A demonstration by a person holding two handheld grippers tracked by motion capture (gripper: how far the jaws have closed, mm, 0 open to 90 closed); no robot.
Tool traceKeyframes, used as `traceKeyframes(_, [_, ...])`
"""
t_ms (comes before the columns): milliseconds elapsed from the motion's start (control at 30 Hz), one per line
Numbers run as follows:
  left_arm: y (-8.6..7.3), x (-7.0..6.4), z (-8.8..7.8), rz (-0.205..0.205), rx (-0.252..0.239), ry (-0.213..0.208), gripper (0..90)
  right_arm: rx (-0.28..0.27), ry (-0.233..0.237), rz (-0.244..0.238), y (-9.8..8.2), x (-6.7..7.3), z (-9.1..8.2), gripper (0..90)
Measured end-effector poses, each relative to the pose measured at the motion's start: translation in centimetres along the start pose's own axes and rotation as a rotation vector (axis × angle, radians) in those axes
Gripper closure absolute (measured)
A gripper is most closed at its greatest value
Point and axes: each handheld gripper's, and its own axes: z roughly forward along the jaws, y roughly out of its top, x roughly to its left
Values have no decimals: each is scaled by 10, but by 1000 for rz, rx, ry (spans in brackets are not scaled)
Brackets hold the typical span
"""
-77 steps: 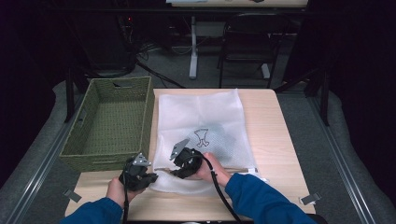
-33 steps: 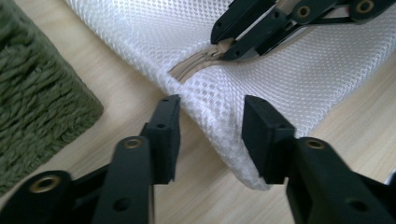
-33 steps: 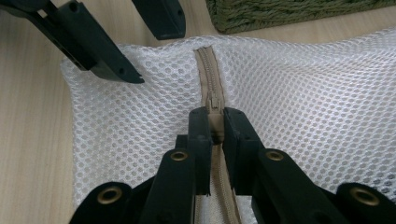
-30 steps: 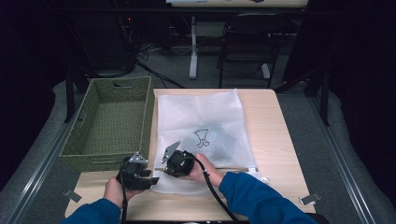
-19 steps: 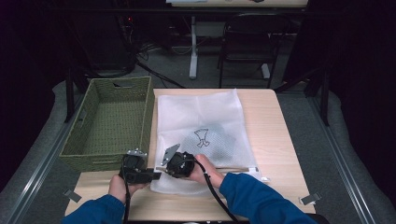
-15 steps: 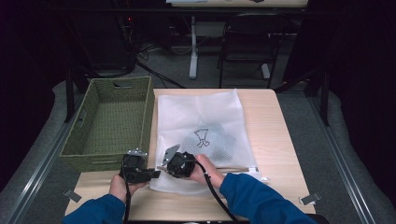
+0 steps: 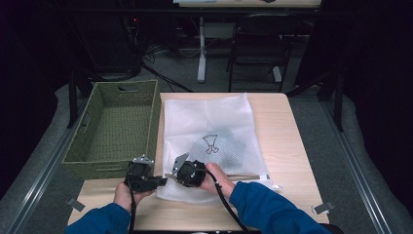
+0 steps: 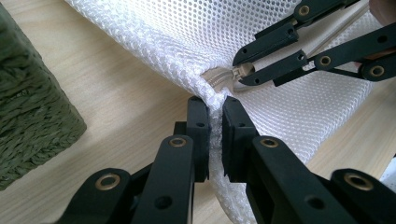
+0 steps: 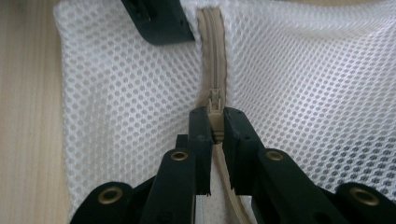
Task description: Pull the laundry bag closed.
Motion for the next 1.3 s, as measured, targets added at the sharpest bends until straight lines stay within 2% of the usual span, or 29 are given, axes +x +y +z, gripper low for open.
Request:
traceKeyframes(367, [0,-1,-3,5,-26,-10,839,38,-13,-9,-3,0,-5,825])
traceKeyframes(833, [0,1,-7,1,-49,-8,839,105,-16,16,-14,-2,-12,825])
traceKeyframes(1300, [1,1,-9,7,-61,-8,837,146,-16,33,-27,-4,-24,825])
